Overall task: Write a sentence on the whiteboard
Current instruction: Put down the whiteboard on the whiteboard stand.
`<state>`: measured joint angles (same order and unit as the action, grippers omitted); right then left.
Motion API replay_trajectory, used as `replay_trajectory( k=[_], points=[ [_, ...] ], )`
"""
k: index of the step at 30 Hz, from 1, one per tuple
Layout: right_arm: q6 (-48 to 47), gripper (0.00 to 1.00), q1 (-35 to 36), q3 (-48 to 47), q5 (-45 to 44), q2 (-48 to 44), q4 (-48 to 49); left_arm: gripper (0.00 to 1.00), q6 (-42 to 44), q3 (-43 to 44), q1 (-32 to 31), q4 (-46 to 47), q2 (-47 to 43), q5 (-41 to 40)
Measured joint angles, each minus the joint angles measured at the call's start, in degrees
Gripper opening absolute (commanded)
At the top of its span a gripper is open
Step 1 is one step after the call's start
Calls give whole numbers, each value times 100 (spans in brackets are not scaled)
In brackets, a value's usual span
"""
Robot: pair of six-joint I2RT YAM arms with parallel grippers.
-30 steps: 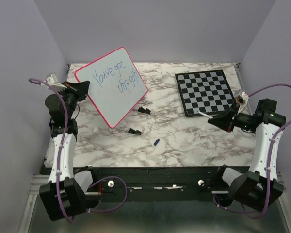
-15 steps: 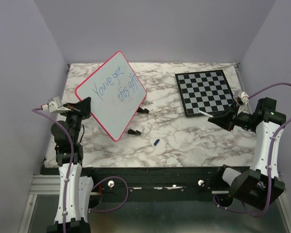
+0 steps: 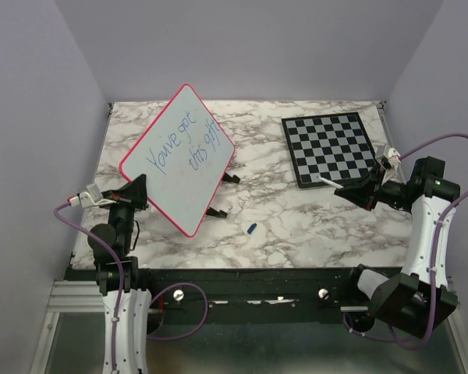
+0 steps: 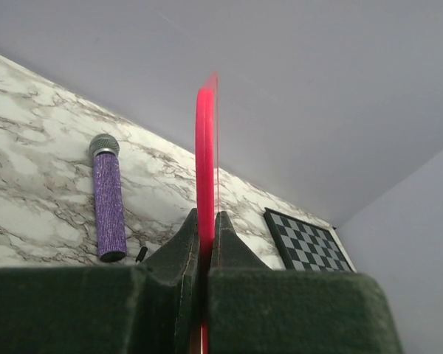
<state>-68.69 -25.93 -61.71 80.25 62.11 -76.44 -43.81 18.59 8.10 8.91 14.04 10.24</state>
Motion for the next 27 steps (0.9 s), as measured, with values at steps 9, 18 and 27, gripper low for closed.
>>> replay_trajectory(
  k=[9,18,27],
  points=[
    [2,0,0,0,9,-39,0,0,157,-160,-72,-426,-745,-26],
    [2,1,0,0,11,-57,0,0,-354,-479,-70,-393,-778,-247],
    [2,0,0,0,13,-74,0,0,-785,-415,-70,-525,-614,-424]
  ],
)
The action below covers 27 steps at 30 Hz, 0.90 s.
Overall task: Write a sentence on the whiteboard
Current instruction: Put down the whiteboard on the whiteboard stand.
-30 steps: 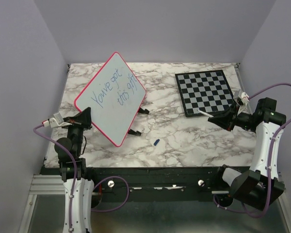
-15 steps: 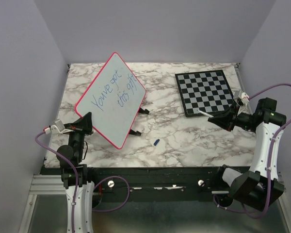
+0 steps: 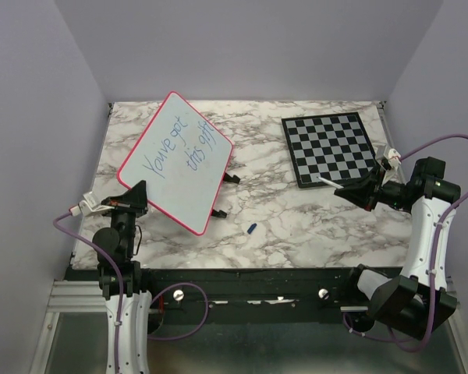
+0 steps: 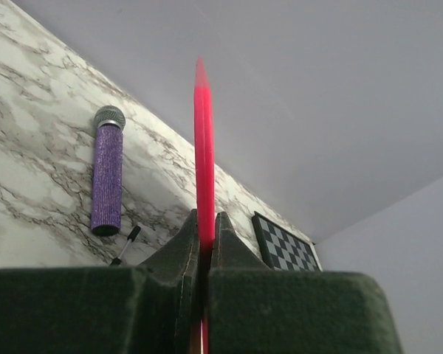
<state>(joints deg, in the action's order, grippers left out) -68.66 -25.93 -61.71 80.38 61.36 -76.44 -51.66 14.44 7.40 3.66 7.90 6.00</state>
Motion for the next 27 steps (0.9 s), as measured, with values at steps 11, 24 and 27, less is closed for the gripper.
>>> replay_trajectory(
  k=[11,24,27],
  points=[
    [-2,0,0,0,0,-2,0,0,348,1237,-11,-787,1025,164],
    [-7,1,2,0,2,-2,0,0,962,2570,-809,-1088,2385,55],
    [-17,1,4,0,2,-2,0,0,1084,2883,-1314,-1161,2756,-321]
  ],
)
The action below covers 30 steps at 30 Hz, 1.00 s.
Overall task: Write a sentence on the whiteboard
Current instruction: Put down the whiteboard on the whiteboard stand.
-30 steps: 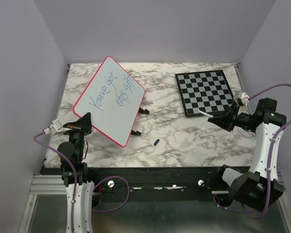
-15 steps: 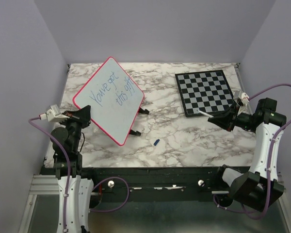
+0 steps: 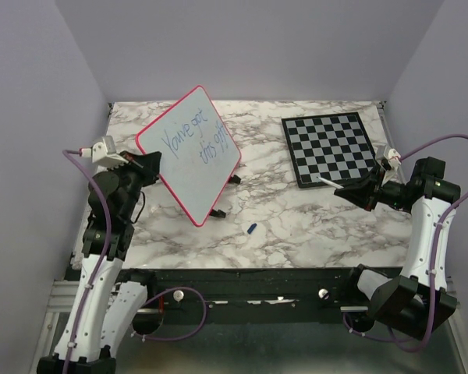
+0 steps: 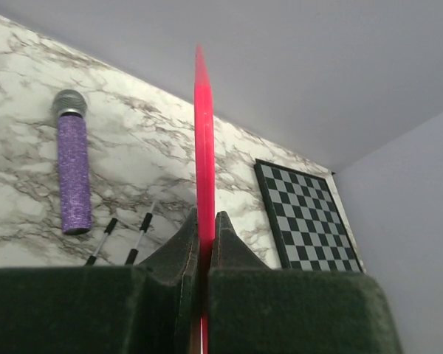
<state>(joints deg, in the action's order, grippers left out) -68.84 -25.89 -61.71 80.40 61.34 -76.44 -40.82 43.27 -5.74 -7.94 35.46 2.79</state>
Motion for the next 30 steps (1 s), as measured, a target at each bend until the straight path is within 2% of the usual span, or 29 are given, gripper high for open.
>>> replay_trajectory(
  k=[7,10,19,30],
  points=[
    [-15,1,2,0,0,0,0,0,190,881,-1370,-306,927,-758],
    [-17,0,2,0,0,-2,0,0,315,1139,-1659,-538,1073,-955],
    [-22,1,2,0,2,-2,0,0,483,1019,-1709,-809,684,-1449],
    [-24,1,4,0,0,-48,0,0,719,1360,-1217,-793,1058,-1530]
  ],
)
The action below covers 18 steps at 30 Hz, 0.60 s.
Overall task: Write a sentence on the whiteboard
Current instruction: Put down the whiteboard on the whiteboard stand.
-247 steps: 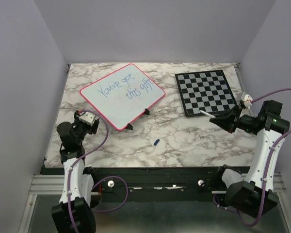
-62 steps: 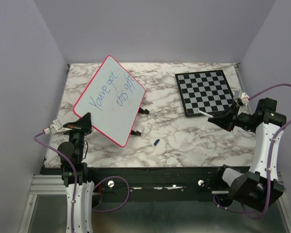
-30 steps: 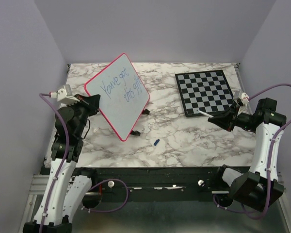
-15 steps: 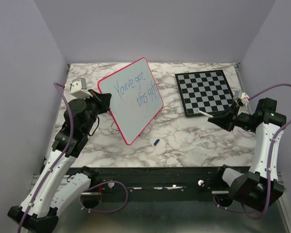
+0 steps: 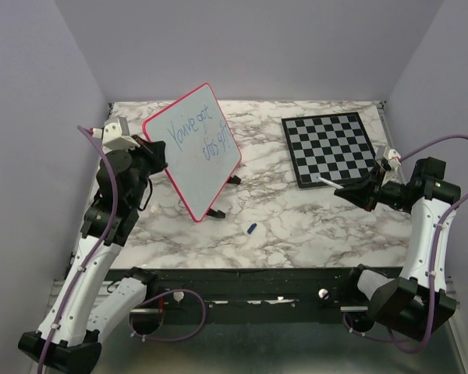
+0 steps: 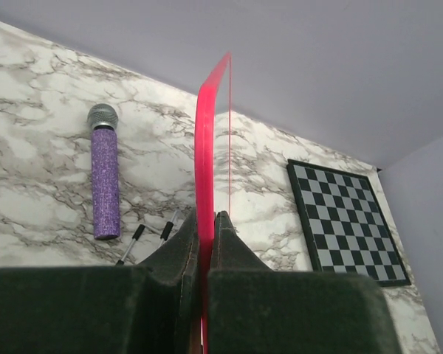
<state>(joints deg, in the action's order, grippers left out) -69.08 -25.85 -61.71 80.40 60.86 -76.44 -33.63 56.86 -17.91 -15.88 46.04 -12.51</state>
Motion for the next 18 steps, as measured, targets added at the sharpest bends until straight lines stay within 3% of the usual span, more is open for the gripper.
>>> replay_trajectory(
  k=[9,18],
  points=[
    [0,0,0,0,0,-2,-2,0,146,-382,109,-365,-868,-63],
    [0,0,0,0,2,-22,0,0,-210,-1392,142,203,-1471,-48]
  ],
)
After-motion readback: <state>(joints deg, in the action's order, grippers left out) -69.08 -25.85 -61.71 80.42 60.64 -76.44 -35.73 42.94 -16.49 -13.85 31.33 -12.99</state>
